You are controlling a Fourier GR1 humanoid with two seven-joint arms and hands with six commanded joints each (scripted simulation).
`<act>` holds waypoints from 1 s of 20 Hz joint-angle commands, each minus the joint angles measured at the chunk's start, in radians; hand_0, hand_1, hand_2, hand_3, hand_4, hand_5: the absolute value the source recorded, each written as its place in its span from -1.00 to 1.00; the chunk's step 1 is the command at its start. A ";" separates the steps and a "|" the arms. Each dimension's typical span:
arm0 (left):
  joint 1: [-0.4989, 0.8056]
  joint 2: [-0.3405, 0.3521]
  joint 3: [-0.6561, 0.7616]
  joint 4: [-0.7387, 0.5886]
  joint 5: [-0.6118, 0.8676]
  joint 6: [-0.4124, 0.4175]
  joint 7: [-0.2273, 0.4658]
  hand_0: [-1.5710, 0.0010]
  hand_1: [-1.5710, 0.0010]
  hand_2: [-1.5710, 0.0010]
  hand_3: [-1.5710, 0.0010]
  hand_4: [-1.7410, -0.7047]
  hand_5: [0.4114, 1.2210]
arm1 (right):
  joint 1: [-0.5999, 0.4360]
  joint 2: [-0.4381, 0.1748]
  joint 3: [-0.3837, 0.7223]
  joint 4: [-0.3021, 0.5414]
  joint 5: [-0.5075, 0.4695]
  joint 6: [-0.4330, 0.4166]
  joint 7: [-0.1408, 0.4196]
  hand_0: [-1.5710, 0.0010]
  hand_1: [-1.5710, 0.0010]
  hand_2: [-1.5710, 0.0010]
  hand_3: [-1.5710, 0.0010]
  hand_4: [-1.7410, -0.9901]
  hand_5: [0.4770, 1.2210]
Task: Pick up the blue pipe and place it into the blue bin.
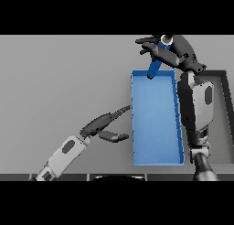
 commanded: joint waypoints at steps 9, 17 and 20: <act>0.005 0.021 0.008 0.005 0.006 -0.019 -0.020 1.00 1.00 1.00 1.00 0.77 -0.86 | 0.283 0.012 -0.063 0.050 0.121 -0.046 0.080 -1.00 -1.00 -1.00 -1.00 -0.36 1.00; 0.016 0.021 -0.003 -0.005 -0.003 -0.015 -0.017 1.00 1.00 1.00 1.00 0.76 -0.85 | 0.491 -0.137 0.206 0.083 0.054 -0.233 0.080 -1.00 -1.00 -1.00 -0.09 -0.71 1.00; 0.011 0.020 0.000 -0.004 -0.009 -0.003 0.004 1.00 1.00 1.00 1.00 0.76 -0.85 | 0.501 -0.216 0.368 0.133 -0.035 -0.333 0.080 -1.00 -1.00 -1.00 -0.29 -0.58 0.94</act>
